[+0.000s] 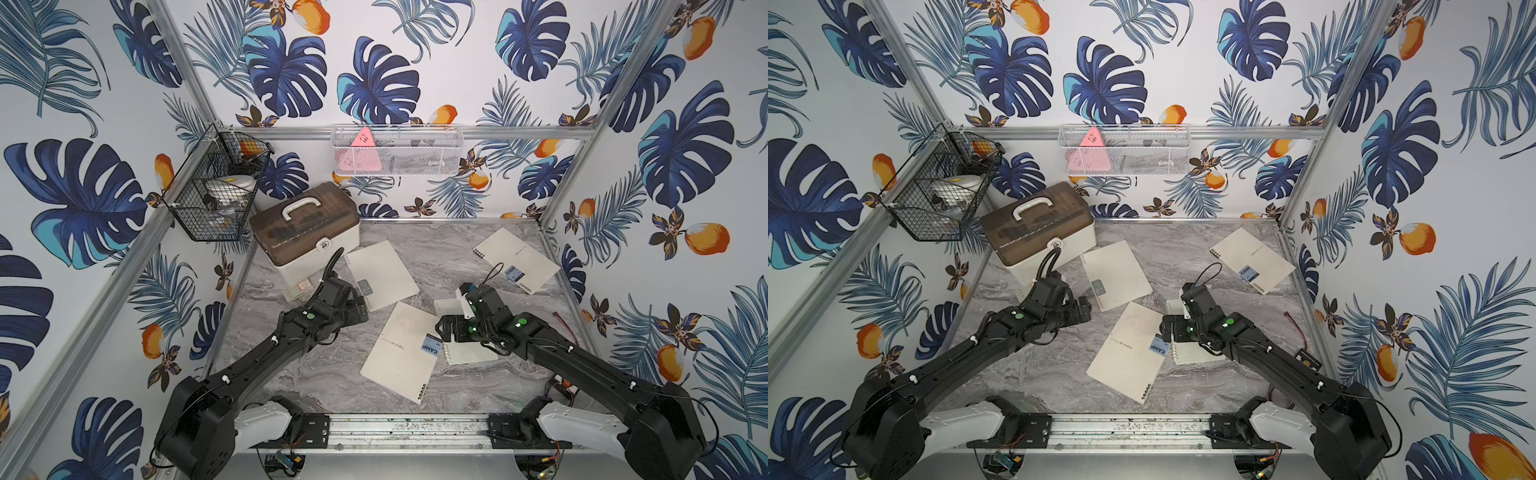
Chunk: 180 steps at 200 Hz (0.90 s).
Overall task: Tear off pages from different notebooks
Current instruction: Move the notebook to the center of the board.
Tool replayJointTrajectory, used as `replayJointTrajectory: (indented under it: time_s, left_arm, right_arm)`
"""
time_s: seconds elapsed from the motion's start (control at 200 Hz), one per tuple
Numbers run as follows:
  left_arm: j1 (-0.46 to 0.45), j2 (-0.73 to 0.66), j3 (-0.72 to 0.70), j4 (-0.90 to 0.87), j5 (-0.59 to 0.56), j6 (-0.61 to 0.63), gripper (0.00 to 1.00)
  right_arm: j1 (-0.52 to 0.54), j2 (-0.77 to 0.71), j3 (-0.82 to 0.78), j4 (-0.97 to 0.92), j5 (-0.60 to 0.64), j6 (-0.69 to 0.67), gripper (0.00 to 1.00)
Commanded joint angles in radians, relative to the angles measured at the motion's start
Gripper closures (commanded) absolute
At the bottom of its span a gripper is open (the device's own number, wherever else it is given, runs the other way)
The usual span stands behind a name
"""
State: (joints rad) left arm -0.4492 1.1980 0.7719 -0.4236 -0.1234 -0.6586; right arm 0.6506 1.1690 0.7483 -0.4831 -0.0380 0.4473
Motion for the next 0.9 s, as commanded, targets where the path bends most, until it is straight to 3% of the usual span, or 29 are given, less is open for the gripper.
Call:
replayJointTrajectory:
  time_s: [0.0, 0.19, 0.475, 0.625, 0.731, 0.896]
  left_arm:
    - [-0.012, 0.022, 0.018, -0.079, -0.005, -0.004, 0.01]
    - [-0.013, -0.004, -0.020, -0.019, 0.039, -0.018, 0.01]
    - [-0.016, -0.013, -0.055, 0.035, 0.086, -0.010, 0.01]
    - [-0.014, -0.011, -0.059, 0.026, 0.058, -0.011, 0.01]
    - [-0.015, 0.000, -0.057, 0.029, 0.070, -0.007, 0.01]
    - [-0.015, 0.003, -0.074, 0.045, 0.084, -0.014, 0.01]
  right_arm:
    - [0.043, 0.064, 0.016, -0.060, 0.035, 0.039, 0.00]
    - [0.044, 0.265, 0.142, -0.052, 0.172, 0.032, 0.07]
    - [-0.031, 0.576, 0.358, -0.042, 0.226, 0.034, 0.34]
    - [-0.069, 0.661, 0.370, 0.021, 0.154, 0.025, 0.40]
    - [-0.071, 0.707, 0.411, -0.014, 0.190, 0.017, 0.44]
    - [-0.193, 0.683, 0.352, -0.036, 0.193, 0.028, 0.62]
